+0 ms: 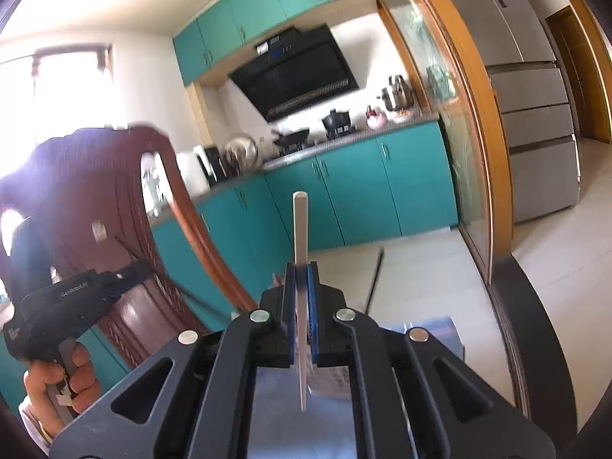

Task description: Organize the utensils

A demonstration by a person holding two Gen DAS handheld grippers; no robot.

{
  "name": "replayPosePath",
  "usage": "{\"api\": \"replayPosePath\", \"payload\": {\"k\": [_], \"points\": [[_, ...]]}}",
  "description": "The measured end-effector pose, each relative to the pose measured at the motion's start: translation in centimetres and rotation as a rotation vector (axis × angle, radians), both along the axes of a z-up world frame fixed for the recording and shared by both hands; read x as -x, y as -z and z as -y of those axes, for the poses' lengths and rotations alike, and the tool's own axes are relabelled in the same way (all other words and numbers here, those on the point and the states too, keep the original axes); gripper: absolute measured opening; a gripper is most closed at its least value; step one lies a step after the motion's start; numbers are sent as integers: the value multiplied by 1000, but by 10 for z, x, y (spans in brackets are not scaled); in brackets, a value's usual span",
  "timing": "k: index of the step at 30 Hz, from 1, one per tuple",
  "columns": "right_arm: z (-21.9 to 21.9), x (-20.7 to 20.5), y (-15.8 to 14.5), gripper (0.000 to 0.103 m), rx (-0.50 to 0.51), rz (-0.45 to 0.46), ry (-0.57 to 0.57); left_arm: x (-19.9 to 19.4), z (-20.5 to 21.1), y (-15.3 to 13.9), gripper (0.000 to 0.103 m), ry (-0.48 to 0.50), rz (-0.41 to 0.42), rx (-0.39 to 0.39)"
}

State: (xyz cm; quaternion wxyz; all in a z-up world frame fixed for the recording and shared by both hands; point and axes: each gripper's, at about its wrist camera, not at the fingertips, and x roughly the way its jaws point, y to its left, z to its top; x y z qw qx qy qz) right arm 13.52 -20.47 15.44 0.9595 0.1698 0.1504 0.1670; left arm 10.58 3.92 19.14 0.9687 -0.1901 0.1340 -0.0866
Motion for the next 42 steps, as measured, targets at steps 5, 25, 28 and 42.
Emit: {"api": "replayPosePath", "payload": {"k": [5,25,28,42], "points": [[-4,-20,-22,6,-25,81,55,-38,0,13,1,-10,-34,26],[-4,-34,-10,6,-49,27,26,-57,-8,83,16,41,-349,-201],[-8,-34,-9,6,-43,24,15,-70,3,139,16,2,-485,-340],[-10,-54,-9,6,-49,23,76,-93,5,207,16,17,-638,-440]]}}
